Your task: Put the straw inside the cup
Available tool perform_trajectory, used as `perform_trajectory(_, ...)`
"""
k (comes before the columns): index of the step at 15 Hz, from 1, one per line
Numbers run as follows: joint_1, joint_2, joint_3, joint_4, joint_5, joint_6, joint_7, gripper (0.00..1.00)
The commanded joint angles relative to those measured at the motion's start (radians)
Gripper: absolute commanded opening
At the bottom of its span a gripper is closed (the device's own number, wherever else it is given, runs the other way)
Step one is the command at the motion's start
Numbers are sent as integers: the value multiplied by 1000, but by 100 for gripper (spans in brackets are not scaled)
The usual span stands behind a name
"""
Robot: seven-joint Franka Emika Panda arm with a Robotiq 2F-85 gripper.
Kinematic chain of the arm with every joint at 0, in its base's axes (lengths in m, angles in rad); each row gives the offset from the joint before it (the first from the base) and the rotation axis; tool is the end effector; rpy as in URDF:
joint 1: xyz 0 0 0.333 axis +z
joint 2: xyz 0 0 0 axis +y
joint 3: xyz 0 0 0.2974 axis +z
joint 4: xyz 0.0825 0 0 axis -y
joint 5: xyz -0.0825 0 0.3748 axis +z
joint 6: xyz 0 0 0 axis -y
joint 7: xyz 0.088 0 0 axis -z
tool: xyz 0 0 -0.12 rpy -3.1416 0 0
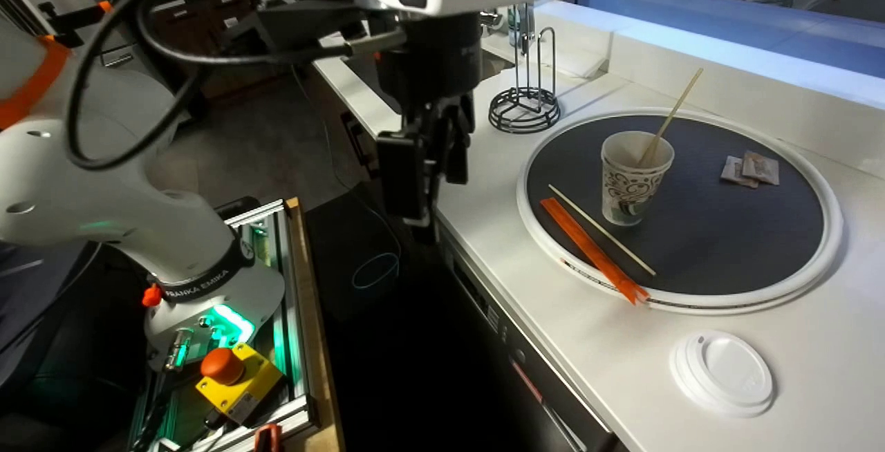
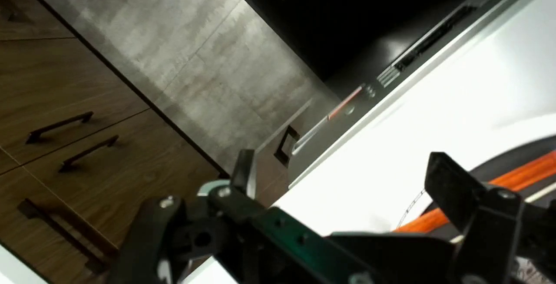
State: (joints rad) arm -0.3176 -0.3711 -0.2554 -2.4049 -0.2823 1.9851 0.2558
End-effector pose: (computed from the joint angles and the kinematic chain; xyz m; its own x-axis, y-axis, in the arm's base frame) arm 0.3463 -0.2490 0.4180 0.7712 -0.6363 -0.0210 -0.6245 -0.7624 0.1697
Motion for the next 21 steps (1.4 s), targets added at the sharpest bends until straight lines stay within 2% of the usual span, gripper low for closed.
perform_trajectory(1,-20,111,-15,61,83,154,96,100)
perform_trajectory(2,-24,51,-4,22,44,101,37,100)
perform_trajectory(5,-26,101,-7,52,68,144,73,100)
perform_trajectory(7,-23,87,-3,39,62,144,66,100)
perform_trajectory(9,-34,139,8,63,66,159,173,100)
perform_trajectory(12,-21,225,-6,98,172,200,247,100)
perform_trajectory(15,-22,306,-11,126,229,268,322,100)
perform_trajectory(19,-13,412,-31,175,335,351,349,100)
perform_trajectory(21,-9,463,-35,209,394,343,330,100)
